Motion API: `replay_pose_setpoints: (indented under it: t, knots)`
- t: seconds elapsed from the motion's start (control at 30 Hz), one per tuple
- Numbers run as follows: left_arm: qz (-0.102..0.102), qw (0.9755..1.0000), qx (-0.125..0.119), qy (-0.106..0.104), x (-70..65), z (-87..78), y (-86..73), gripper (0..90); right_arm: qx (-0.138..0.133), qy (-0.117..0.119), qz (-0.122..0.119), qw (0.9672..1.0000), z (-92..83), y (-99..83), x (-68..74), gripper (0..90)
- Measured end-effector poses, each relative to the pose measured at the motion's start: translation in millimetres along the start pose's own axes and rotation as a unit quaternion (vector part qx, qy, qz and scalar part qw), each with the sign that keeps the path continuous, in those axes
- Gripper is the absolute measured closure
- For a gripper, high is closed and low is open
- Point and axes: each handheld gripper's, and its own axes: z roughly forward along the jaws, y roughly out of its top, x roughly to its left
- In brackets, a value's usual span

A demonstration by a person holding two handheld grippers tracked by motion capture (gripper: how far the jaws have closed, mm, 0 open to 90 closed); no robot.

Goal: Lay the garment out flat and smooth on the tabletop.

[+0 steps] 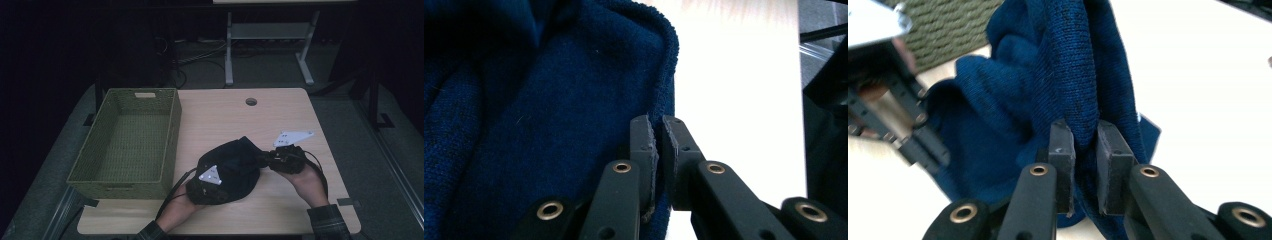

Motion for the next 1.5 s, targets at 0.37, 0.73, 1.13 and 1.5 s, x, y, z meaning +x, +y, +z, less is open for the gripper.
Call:
replay_pose_setpoints:
  t: [0.37,0.73,1.13,1.5]
  knots:
    - [0.004,0.9995,0.000,-0.030,-7.2,-7.8,-11.4,83.6,-0.006,-0.030,0.008,0.9995,-9.0,32.7,-22.6,79.8]
    - [0.019,0.9983,0.002,-0.055,-17.9,-4.4,-9.2,83.7,0.007,-0.059,0.016,0.9981,-1.0,65.5,-47.6,79.9]
    - [0.017,0.9980,0.004,-0.061,-18.0,-3.1,-9.3,83.7,0.021,-0.072,0.018,0.9970,37.7,86.3,-75.1,79.8]
    - [0.013,0.9981,0.005,-0.060,-16.5,-2.3,-10.1,83.6,0.033,-0.070,0.015,0.9969,83.7,102.7,-87.4,79.7]
